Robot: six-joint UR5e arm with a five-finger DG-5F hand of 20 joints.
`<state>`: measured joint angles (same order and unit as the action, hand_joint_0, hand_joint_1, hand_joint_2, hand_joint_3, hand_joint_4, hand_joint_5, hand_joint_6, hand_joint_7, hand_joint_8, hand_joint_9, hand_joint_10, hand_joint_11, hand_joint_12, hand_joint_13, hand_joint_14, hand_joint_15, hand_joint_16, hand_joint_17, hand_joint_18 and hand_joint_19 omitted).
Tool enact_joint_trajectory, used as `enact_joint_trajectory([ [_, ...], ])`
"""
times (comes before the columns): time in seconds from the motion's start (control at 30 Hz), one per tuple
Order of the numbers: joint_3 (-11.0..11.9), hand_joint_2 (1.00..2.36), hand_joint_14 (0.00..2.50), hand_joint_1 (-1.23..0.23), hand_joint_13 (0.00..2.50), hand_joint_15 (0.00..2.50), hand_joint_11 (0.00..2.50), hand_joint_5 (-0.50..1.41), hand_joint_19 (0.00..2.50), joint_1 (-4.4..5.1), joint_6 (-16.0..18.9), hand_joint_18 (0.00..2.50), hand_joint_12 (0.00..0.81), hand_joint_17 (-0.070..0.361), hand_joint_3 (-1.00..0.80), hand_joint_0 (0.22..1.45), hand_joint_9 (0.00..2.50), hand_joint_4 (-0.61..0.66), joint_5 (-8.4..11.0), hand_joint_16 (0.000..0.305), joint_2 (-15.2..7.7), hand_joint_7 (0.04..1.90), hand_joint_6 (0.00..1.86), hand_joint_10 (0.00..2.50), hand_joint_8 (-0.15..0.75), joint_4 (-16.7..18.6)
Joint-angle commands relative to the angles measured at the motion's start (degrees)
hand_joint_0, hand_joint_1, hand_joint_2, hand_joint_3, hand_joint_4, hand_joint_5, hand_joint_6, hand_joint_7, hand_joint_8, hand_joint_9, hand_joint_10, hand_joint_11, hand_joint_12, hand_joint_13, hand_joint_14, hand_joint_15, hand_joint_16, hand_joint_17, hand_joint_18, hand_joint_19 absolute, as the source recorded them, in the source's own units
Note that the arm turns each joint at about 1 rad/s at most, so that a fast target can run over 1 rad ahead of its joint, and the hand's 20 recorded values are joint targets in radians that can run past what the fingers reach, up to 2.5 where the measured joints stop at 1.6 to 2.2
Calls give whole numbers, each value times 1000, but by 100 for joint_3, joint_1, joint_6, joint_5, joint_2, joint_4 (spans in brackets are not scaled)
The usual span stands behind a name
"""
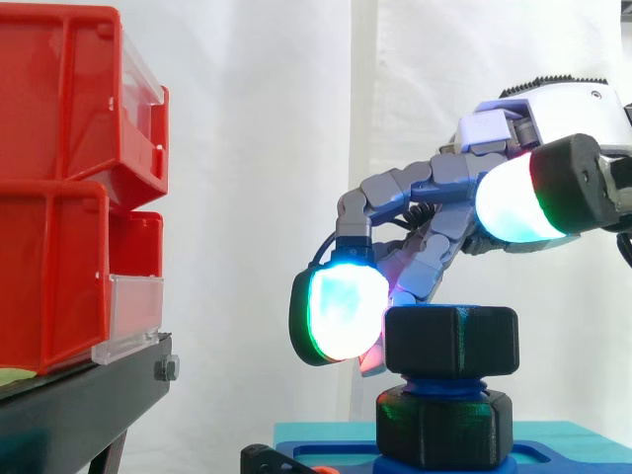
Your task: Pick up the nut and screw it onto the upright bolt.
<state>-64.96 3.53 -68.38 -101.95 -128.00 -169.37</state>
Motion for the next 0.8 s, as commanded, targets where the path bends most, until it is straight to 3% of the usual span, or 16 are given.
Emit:
enact_joint_trajectory([
  [0.0, 0, 1000, 0, -313, 639, 0, 0, 9, 0, -1, 0, 262, 202, 32, -500, 499, 987, 190, 0, 14, 3, 1400, 503, 0, 282, 0],
  [0.43, 0, 1000, 0, -320, 635, 0, 0, -34, 0, -1, 0, 261, 208, 32, -500, 498, 964, 287, 0, 14, 3, 1120, 505, 0, 277, 0],
  [0.77, 0, 1000, 0, -321, 634, 0, 0, -40, 0, -1, 0, 259, 208, 32, -500, 499, 957, 294, 0, 14, -5, 1091, 505, 0, 274, 0],
])
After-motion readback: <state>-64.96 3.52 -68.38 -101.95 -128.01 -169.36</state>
